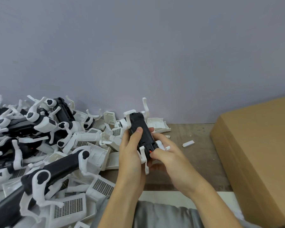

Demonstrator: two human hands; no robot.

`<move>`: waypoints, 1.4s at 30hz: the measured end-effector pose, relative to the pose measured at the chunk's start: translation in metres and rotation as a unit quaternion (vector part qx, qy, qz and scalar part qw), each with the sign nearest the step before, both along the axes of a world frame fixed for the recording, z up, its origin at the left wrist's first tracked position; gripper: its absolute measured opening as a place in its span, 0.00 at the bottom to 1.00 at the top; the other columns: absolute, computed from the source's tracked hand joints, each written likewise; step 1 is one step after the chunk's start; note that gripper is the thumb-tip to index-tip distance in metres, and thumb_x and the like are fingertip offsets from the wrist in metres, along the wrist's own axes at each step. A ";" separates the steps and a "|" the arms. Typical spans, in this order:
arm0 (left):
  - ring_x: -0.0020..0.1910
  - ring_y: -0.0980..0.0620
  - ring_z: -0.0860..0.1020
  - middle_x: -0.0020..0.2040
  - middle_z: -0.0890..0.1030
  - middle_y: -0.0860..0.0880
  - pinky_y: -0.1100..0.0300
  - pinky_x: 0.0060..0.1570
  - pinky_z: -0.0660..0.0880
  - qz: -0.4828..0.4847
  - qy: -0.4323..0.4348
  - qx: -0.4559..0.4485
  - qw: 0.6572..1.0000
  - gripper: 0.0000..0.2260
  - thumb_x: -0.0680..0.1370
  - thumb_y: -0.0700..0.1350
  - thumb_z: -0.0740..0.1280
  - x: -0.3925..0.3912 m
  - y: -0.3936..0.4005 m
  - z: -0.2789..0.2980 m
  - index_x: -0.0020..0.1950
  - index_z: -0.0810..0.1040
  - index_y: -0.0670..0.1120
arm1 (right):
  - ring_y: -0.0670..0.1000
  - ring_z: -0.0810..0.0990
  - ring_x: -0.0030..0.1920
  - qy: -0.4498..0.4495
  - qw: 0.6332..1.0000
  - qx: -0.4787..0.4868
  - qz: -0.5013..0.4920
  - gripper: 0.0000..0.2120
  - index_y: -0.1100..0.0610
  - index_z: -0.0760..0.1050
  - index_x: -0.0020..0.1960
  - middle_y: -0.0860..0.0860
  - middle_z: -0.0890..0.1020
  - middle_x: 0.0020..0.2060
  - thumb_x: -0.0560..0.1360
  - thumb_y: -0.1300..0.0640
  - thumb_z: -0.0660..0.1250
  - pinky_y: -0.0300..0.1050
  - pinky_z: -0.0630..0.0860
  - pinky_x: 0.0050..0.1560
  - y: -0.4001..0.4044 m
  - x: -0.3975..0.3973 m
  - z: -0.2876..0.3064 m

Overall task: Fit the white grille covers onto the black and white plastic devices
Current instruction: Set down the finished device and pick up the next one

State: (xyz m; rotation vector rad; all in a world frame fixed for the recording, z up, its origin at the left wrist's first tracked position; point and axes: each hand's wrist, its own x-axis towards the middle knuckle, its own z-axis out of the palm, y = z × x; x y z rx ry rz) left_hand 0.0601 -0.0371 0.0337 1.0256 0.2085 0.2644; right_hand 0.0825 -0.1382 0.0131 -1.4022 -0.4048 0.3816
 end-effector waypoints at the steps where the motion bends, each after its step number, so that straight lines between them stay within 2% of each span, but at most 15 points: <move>1: 0.30 0.53 0.79 0.45 0.85 0.48 0.63 0.23 0.70 -0.002 -0.004 0.002 1.000 0.13 0.81 0.47 0.64 0.000 0.000 0.000 0.63 0.78 0.46 | 0.52 0.78 0.42 0.002 1.000 0.000 -0.002 0.20 0.39 0.78 0.57 0.51 0.83 0.44 0.68 0.55 0.62 0.54 0.78 0.50 0.000 0.000 0.001; 3: 0.32 0.53 0.81 0.44 0.85 0.49 0.62 0.23 0.72 -0.007 -0.012 0.009 1.000 0.11 0.81 0.47 0.63 0.000 -0.001 0.001 0.62 0.78 0.48 | 0.50 0.79 0.43 0.001 1.000 -0.008 -0.011 0.20 0.35 0.78 0.54 0.52 0.84 0.44 0.68 0.54 0.62 0.53 0.80 0.52 0.001 -0.001 0.003; 7: 0.35 0.55 0.83 0.44 0.85 0.51 0.59 0.28 0.78 -0.012 -0.023 0.009 1.000 0.09 0.81 0.47 0.64 -0.001 -0.001 0.000 0.60 0.79 0.50 | 0.45 0.75 0.36 -0.006 0.999 -0.027 -0.016 0.18 0.31 0.76 0.52 0.46 0.79 0.35 0.69 0.51 0.62 0.42 0.75 0.43 0.001 -0.004 0.006; 10: 0.37 0.53 0.83 0.47 0.85 0.49 0.59 0.26 0.75 -0.010 -0.018 0.015 1.000 0.10 0.81 0.47 0.64 -0.001 -0.001 0.000 0.60 0.80 0.49 | 0.46 0.79 0.41 -0.004 1.000 -0.019 -0.013 0.16 0.31 0.77 0.52 0.46 0.83 0.41 0.69 0.50 0.63 0.40 0.79 0.46 0.000 -0.004 0.006; 13: 0.38 0.52 0.83 0.49 0.85 0.48 0.60 0.26 0.74 -0.007 -0.014 0.019 1.000 0.11 0.81 0.48 0.64 0.000 -0.001 -0.001 0.61 0.80 0.48 | 0.55 0.82 0.49 -0.005 1.000 -0.010 -0.025 0.15 0.32 0.77 0.53 0.49 0.84 0.50 0.70 0.49 0.64 0.49 0.80 0.56 0.001 -0.003 0.004; 15: 0.35 0.51 0.82 0.48 0.85 0.47 0.60 0.25 0.72 -0.007 -0.011 0.020 1.000 0.12 0.81 0.48 0.64 0.000 -0.001 -0.001 0.62 0.79 0.47 | 0.60 0.81 0.55 -0.001 1.000 -0.002 -0.026 0.16 0.33 0.78 0.54 0.50 0.84 0.51 0.70 0.50 0.65 0.55 0.79 0.59 0.002 -0.002 0.004; 17: 0.33 0.51 0.80 0.48 0.84 0.47 0.61 0.24 0.70 -0.007 -0.006 0.022 1.000 0.12 0.81 0.48 0.64 0.001 0.000 -0.001 0.62 0.78 0.46 | 0.60 0.81 0.52 -0.002 1.000 0.002 -0.018 0.17 0.35 0.78 0.55 0.48 0.85 0.50 0.70 0.51 0.64 0.55 0.80 0.55 0.001 0.000 0.002; 19: 0.32 0.51 0.79 0.47 0.84 0.47 0.61 0.24 0.69 -0.006 -0.004 0.021 1.000 0.13 0.81 0.49 0.63 0.001 0.000 -0.001 0.62 0.78 0.46 | 0.53 0.80 0.44 -0.007 1.000 0.000 -0.009 0.18 0.36 0.78 0.55 0.45 0.84 0.46 0.69 0.52 0.63 0.47 0.79 0.46 0.000 0.001 0.003; 21: 0.31 0.50 0.78 0.46 0.84 0.47 0.61 0.24 0.68 -0.005 -0.002 0.016 1.000 0.12 0.80 0.49 0.64 0.001 0.000 -0.001 0.61 0.79 0.46 | 0.49 0.77 0.41 -0.004 1.000 0.004 -0.002 0.18 0.36 0.78 0.55 0.45 0.83 0.43 0.69 0.53 0.63 0.43 0.76 0.43 0.001 0.000 0.003; 27: 0.31 0.50 0.79 0.42 0.83 0.48 0.60 0.26 0.69 -0.014 0.001 0.008 1.000 0.09 0.80 0.49 0.64 0.000 0.000 -0.001 0.58 0.79 0.50 | 0.48 0.74 0.38 0.002 1.000 0.005 0.011 0.21 0.41 0.78 0.57 0.45 0.80 0.39 0.67 0.56 0.61 0.42 0.74 0.41 -0.001 0.000 0.002; 30: 0.33 0.52 0.82 0.42 0.84 0.50 0.59 0.25 0.73 -0.016 -0.004 0.005 1.000 0.08 0.81 0.48 0.64 -0.001 0.000 0.001 0.57 0.79 0.50 | 0.46 0.76 0.36 -0.001 1.000 -0.006 0.003 0.20 0.39 0.78 0.56 0.45 0.80 0.37 0.68 0.55 0.61 0.43 0.74 0.43 -0.001 0.001 0.002; 33: 0.33 0.54 0.83 0.41 0.85 0.51 0.59 0.26 0.75 -0.014 -0.008 0.006 1.000 0.07 0.81 0.47 0.63 -0.001 -0.001 0.002 0.55 0.80 0.52 | 0.48 0.78 0.41 -0.009 1.000 -0.021 -0.005 0.19 0.35 0.77 0.56 0.48 0.82 0.40 0.69 0.53 0.61 0.48 0.77 0.48 0.000 0.000 0.002; 37: 0.33 0.53 0.82 0.41 0.84 0.50 0.57 0.27 0.76 -0.012 -0.012 0.009 1.000 0.07 0.81 0.46 0.63 0.000 -0.001 0.001 0.57 0.80 0.51 | 0.47 0.78 0.40 -0.006 1.000 -0.030 -0.005 0.18 0.32 0.76 0.54 0.49 0.82 0.39 0.69 0.52 0.61 0.45 0.77 0.47 0.000 -0.002 0.004; 39: 0.34 0.51 0.82 0.41 0.84 0.50 0.58 0.25 0.74 -0.011 -0.012 0.014 1.000 0.08 0.81 0.47 0.64 0.000 0.000 0.000 0.58 0.80 0.51 | 0.48 0.78 0.41 0.007 1.000 -0.010 -0.003 0.16 0.32 0.78 0.52 0.47 0.83 0.41 0.69 0.50 0.63 0.47 0.77 0.49 0.000 -0.002 0.003; 42: 0.36 0.49 0.82 0.42 0.83 0.48 0.58 0.27 0.74 -0.014 -0.009 0.021 1.000 0.09 0.81 0.48 0.64 0.000 0.000 -0.002 0.59 0.80 0.51 | 0.45 0.79 0.40 0.008 1.000 -0.008 -0.007 0.15 0.31 0.78 0.51 0.42 0.83 0.40 0.69 0.49 0.64 0.42 0.78 0.45 0.000 -0.002 0.003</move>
